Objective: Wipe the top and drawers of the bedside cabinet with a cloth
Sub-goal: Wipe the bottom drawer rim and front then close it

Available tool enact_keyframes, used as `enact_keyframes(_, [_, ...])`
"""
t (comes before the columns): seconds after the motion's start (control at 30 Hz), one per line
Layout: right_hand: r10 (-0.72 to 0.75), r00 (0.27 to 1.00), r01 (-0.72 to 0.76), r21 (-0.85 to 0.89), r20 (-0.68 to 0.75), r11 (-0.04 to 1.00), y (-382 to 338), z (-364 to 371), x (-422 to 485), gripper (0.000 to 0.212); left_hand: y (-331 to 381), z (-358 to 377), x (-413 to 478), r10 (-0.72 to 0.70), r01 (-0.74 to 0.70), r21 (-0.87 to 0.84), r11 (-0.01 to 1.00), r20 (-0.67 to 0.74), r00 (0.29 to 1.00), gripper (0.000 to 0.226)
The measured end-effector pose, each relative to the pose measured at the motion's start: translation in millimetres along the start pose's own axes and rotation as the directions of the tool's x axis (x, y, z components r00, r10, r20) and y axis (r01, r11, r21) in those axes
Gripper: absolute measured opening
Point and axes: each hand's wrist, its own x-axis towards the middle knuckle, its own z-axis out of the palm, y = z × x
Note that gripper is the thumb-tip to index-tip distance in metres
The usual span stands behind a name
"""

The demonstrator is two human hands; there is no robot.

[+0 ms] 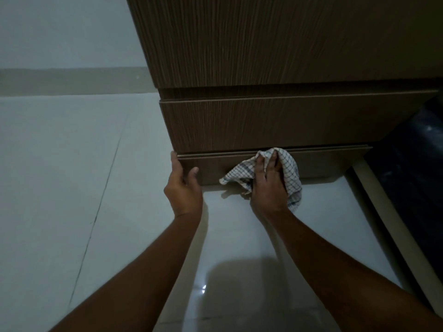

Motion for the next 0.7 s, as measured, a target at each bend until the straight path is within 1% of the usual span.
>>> enact_keyframes(0.07, [0.073, 0.997, -0.073, -0.004, -0.004, 0.997, 8, -1, 2, 0.124, 0, 2, -2, 0.01, -0.01, 0.014, 1.0, -0.024, 1.0, 0.06])
enact_keyframes(0.13, [0.203, 0.979, -0.204, -0.032, -0.025, 0.978, 20, -8, 6, 0.12, -2, 3, -2, 0.001, -0.001, 0.009, 1.0, -0.023, 1.0, 0.059])
enact_keyframes(0.17, [0.266, 0.963, -0.266, -0.003, -0.051, 0.964, 28, -10, 8, 0.112, -4, 3, -1, -0.003, 0.003, 0.004, 1.0, -0.018, 1.0, 0.059])
enact_keyframes(0.2, [0.313, 0.942, -0.308, 0.059, -0.121, 0.95, 40, -7, 9, 0.099, -6, 4, -1, 0.004, -0.004, 0.003, 1.0, -0.017, 1.0, 0.059])
enact_keyframes(0.23, [0.321, 0.936, -0.311, 0.09, -0.141, 0.946, 50, -8, 10, 0.084, -9, 4, 0, 0.016, -0.016, 0.006, 1.0, -0.016, 1.0, 0.059])
enact_keyframes(0.27, [0.337, 0.926, -0.306, 0.187, -0.167, 0.933, 58, -13, 11, 0.079, -12, 4, 0, 0.026, -0.026, 0.007, 1.0, -0.017, 1.0, 0.06])
enact_keyframes(0.3, [0.381, 0.897, -0.309, 0.301, -0.224, 0.902, 66, -20, 10, 0.083, -13, 5, 1, 0.027, -0.027, 0.01, 1.0, -0.016, 0.999, 0.06])
enact_keyframes(0.33, [0.433, 0.858, -0.322, 0.367, -0.276, 0.873, 76, -27, 10, 0.087, -13, 4, 1, 0.024, -0.024, 0.016, 1.0, -0.015, 1.0, 0.06])
enact_keyframes(0.37, [0.493, 0.821, -0.356, 0.416, -0.288, 0.837, 85, -37, 11, 0.087, -13, 4, 1, 0.022, -0.021, 0.026, 0.999, -0.012, 1.0, 0.061])
enact_keyframes(0.43, [0.615, 0.732, -0.462, 0.451, -0.293, 0.764, 99, -62, 18, 0.077, -11, 2, 1, 0.028, -0.028, 0.042, 0.999, 0.003, 1.0, 0.062])
enact_keyframes(0.47, [0.64, 0.709, -0.5, 0.429, -0.296, 0.752, 108, -67, 19, 0.072, -11, 1, 2, 0.033, -0.033, 0.053, 0.998, 0.01, 0.999, 0.062])
enact_keyframes(0.5, [0.658, 0.707, -0.526, 0.43, -0.259, 0.734, 113, -71, 18, 0.068, -10, -1, 3, 0.032, -0.033, 0.062, 0.998, 0.018, 0.999, 0.062])
enact_keyframes(0.57, [0.663, 0.699, -0.458, 0.545, -0.267, 0.702, 107, -75, 13, 0.062, -8, -4, 4, 0.015, -0.018, 0.059, 0.998, 0.041, 0.999, 0.061])
enact_keyframes(0.6, [0.645, 0.706, -0.41, 0.575, -0.292, 0.708, 100, -74, 10, 0.062, -6, -7, 5, 0.009, -0.012, 0.059, 0.998, 0.056, 0.998, 0.061])
enact_keyframes(0.67, [0.578, 0.728, -0.318, 0.567, -0.367, 0.76, 78, -69, 1, 0.064, -3, -11, 6, 0.017, -0.024, 0.079, 0.997, 0.085, 0.996, 0.06])
enact_keyframes(0.7, [0.526, 0.763, -0.259, 0.567, -0.377, 0.782, 64, -65, -4, 0.066, -1, -14, 6, 0.025, -0.034, 0.085, 0.996, 0.101, 0.995, 0.059])
